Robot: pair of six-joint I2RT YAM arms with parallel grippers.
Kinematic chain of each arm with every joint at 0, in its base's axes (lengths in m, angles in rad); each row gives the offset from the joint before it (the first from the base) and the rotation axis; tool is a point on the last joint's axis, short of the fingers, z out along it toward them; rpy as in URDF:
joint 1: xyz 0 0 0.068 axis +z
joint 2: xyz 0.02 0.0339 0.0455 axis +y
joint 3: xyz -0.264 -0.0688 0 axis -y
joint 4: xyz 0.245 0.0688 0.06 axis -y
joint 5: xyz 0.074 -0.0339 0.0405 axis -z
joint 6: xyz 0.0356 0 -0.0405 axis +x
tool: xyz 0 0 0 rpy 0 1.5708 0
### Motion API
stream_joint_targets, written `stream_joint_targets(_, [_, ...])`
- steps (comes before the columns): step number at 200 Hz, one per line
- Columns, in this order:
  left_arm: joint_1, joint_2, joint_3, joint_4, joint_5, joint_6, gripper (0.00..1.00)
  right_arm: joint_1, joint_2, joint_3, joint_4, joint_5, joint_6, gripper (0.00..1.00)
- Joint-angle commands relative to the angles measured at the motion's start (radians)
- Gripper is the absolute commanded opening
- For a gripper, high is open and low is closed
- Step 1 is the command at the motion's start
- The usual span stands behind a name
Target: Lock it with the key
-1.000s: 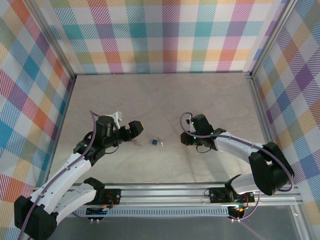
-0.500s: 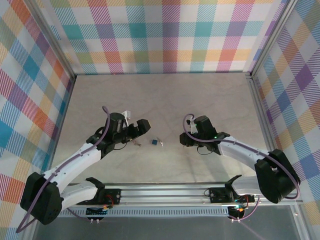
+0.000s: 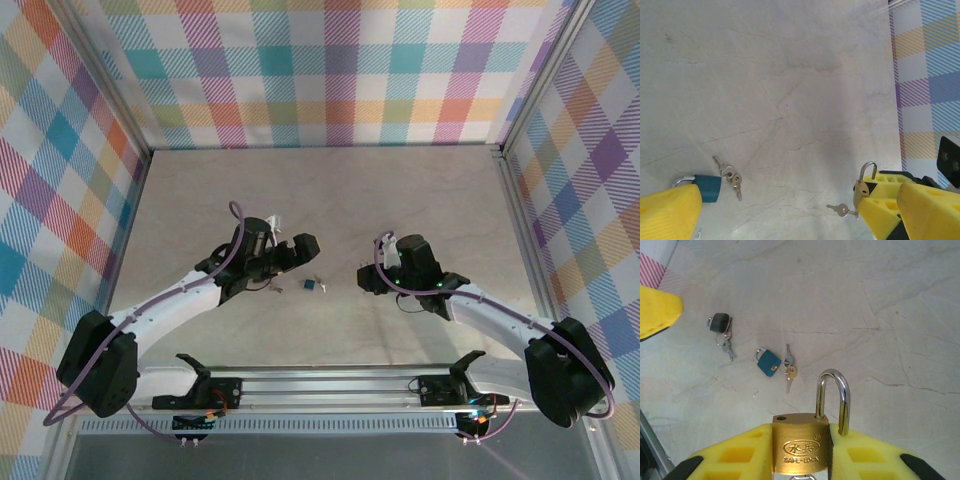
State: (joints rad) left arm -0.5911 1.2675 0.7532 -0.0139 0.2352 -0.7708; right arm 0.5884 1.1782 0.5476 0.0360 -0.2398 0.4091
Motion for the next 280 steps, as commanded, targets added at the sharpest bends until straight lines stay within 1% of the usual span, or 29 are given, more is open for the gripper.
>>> stream_joint_targets(1, [-0.012, 0.016, 0.033, 0.038, 0.004, -0.011, 1.00, 0.005, -0.014, -0.011, 0.046, -0.029, -0.012, 0.28])
stream_joint_targets(126, [-0.042, 0.078, 0.059, 0.073, -0.002, -0.019, 1.00, 0.005, -0.090, -0.046, 0.088, -0.064, -0.004, 0.28])
stream_joint_targets(171, [-0.046, 0.092, 0.055, 0.083, 0.001, -0.021, 1.00, 0.005, -0.173, -0.079, 0.121, -0.081, 0.002, 0.28])
stream_joint_targets(197, [-0.048, 0.102, 0.060, 0.093, 0.004, -0.025, 1.00, 0.005, -0.199, -0.087, 0.124, -0.105, 0.000, 0.25])
stream_joint_targets(280, [-0.073, 0.153, 0.082, 0.137, 0.012, -0.046, 1.00, 0.003, -0.263, -0.087, 0.121, -0.127, -0.003, 0.27])
